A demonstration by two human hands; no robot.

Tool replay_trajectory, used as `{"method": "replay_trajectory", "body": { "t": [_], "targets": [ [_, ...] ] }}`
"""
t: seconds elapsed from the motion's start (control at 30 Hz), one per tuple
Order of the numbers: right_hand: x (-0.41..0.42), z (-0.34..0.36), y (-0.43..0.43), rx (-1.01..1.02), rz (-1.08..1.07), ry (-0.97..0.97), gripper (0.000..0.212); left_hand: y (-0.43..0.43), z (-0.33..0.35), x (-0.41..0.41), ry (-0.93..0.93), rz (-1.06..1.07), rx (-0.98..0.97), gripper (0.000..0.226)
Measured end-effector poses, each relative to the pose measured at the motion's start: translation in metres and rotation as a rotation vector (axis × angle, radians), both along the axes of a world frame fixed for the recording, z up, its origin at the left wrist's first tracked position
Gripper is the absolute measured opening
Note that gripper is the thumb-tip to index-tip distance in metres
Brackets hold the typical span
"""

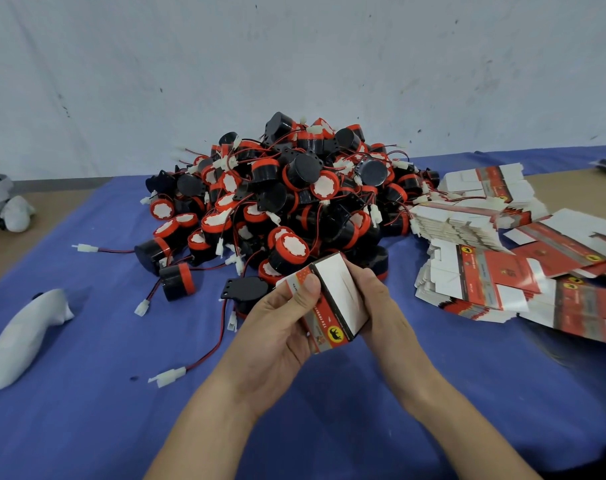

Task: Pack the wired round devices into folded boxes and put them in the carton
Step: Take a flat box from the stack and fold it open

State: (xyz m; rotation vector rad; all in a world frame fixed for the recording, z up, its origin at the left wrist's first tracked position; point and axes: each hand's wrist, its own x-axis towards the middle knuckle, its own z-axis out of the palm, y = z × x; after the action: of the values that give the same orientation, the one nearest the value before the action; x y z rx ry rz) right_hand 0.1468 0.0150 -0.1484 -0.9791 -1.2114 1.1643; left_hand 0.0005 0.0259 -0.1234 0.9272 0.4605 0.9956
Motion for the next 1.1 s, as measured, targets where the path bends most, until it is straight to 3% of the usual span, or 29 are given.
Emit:
{"method": "replay_trajectory", "body": {
  "t": [1.1],
  "targets": [
    [0.002, 0.002, -0.008, 0.146, 0.022, -0.038, 0.034, -0.001, 0.000, 0.001, 0.116, 0.058, 0.049, 0.028]
  ]
}}
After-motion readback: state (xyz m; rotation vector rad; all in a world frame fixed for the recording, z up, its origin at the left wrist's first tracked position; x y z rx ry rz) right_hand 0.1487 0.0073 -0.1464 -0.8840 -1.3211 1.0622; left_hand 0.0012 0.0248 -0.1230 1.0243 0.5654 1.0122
